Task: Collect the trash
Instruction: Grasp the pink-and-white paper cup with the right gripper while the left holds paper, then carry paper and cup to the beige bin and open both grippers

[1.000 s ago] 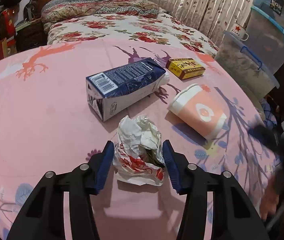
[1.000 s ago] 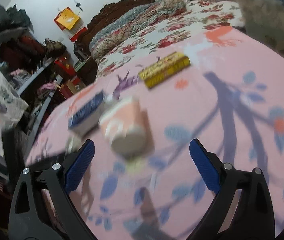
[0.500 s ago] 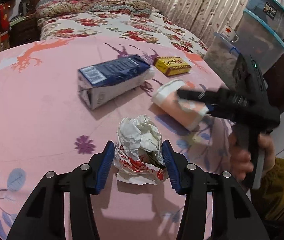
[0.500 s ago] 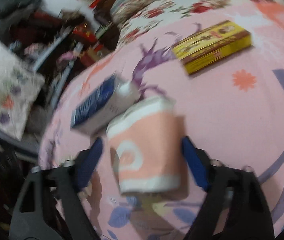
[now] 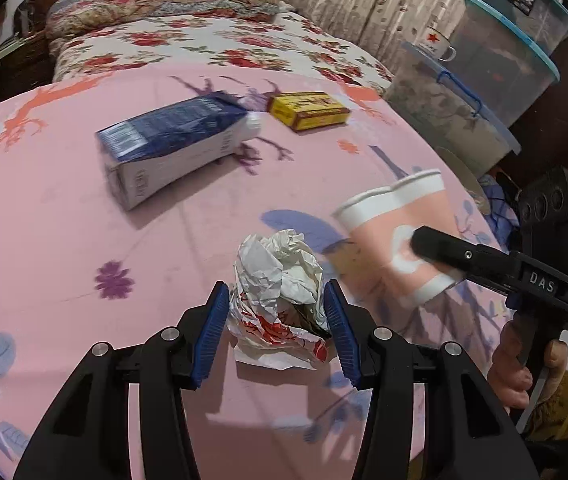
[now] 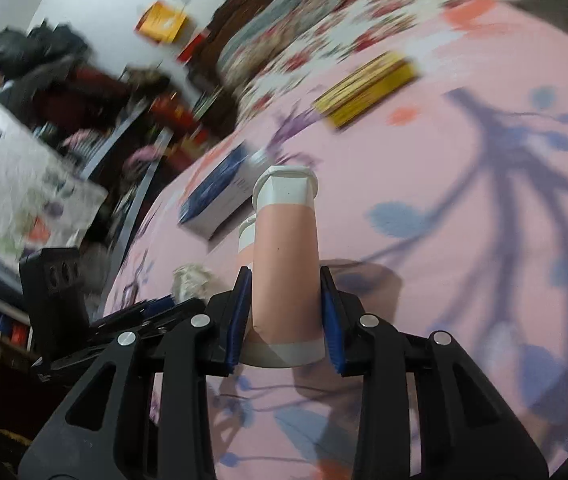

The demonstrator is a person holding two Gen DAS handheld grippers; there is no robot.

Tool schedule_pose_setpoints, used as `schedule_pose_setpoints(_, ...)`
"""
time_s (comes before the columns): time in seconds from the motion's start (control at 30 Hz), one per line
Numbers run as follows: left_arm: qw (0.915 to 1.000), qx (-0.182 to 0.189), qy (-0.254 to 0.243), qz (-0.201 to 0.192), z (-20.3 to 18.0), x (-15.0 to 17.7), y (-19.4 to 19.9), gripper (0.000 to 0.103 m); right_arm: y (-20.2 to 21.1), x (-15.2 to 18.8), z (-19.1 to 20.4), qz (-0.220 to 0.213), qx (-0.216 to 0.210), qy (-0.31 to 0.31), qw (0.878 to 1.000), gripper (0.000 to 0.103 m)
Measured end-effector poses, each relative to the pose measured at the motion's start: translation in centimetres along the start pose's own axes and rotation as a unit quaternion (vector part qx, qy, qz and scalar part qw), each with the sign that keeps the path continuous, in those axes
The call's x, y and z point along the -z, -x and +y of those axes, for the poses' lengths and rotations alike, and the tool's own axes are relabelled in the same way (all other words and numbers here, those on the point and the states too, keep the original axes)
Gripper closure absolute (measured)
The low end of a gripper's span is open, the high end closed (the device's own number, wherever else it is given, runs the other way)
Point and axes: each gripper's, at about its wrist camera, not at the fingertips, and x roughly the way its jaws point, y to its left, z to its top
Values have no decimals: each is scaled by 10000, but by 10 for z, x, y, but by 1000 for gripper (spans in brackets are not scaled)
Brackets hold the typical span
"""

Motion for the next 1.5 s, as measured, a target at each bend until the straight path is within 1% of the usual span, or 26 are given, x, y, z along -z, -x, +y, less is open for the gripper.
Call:
schedule_pose_setpoints(0.1, 9996, 64, -274, 49, -22, -9, -8, 56, 20, 1, -19, -162, 170, -173, 9996, 67)
schedule_pose_setpoints(0.2, 9978, 124, -650, 107, -52, -19, -21, 56, 37, 2, -39, -341, 354, -349, 9982, 67)
schedule_pose_setpoints(0.33, 9931, 220, -1111, 299, -97, -37, -47, 56, 64, 0, -67, -647, 527, -549, 9950, 67)
schedule_pose_setpoints(0.4, 9902, 339, -1294, 406, -120, -49, -60, 56, 82, -5, -83, -858, 649, -628, 9922, 67)
schedule_pose_setpoints(0.5, 9844, 612, -1541, 589, -160, -74, -84, 56, 111, -17, -110, -1152, 841, -783, 9867, 67)
schedule_pose_setpoints(0.6, 9768, 882, -1821, 694, -209, -104, -110, 56, 145, -36, -144, -1538, 1123, -968, 9769, 67)
schedule_pose_setpoints(0.73, 9663, 1227, -2096, 853, -281, -152, -157, 55, 191, -64, -196, -2114, 1587, -1324, 9553, 67)
schedule_pose_setpoints(0.77, 9651, 1299, -2095, 889, -295, -163, -169, 55, 201, -74, -211, -2241, 1724, -1406, 9488, 67)
schedule_pose_setpoints(0.87, 9635, 1468, -2035, 936, -338, -196, -209, 53, 220, -98, -244, -2453, 2050, -1574, 9344, 67)
schedule_pose_setpoints(0.9, 9636, 1517, -2000, 916, -353, -205, -224, 52, 224, -107, -255, -2476, 2108, -1630, 9315, 67)
schedule_pose_setpoints(0.93, 9641, 1535, -1970, 902, -363, -210, -234, 48, 224, -119, -267, -2468, 2174, -1699, 9290, 64)
schedule_pose_setpoints(1.0, 9669, 1528, -1850, 866, -381, -219, -258, 34, 222, -139, -288, -2368, 2298, -1765, 9273, 60)
schedule_pose_setpoints(1.03, 9685, 1471, -1807, 877, -387, -221, -267, 25, 219, -147, -299, -2271, 2355, -1773, 9282, 44)
schedule_pose_setpoints(1.07, 9705, 1386, -1752, 911, -390, -223, -277, 24, 212, -156, -307, -2201, 2452, -1796, 9269, 35)
schedule_pose_setpoints(1.1, 9721, 1307, -1682, 979, -392, -224, -284, 24, 213, -160, -313, -2240, 2549, -1833, 9226, 27)
schedule_pose_setpoints(1.13, 9727, 1289, -1610, 1061, -391, -224, -288, 24, 215, -160, -319, -2321, 2591, -1878, 9186, 27)
schedule_pose_setpoints(1.2, 9721, 1391, -1537, 1095, -384, -224, -285, 24, 224, -154, -317, -2479, 2426, -1940, 9176, 27)
schedule_pose_setpoints(1.27, 9723, 1431, -1588, 942, -372, -221, -270, 24, 236, -140, -303, -2752, 2386, -1854, 9127, 27)
schedule_pose_setpoints(1.3, 9729, 1420, -1612, 854, -365, -219, -260, 24, 240, -134, -297, -2805, 2370, -1808, 9124, 27)
schedule_pose_setpoints(1.43, 9735, 1305, -1810, 492, -339, -195, -215, 24, 244, -100, -265, -2803, 2032, -1820, 9203, 27)
schedule_pose_setpoints(1.5, 9732, 1199, -1937, 309, -325, -179, -195, 24, 240, -81, -241, -2787, 1973, -1747, 9235, 27)
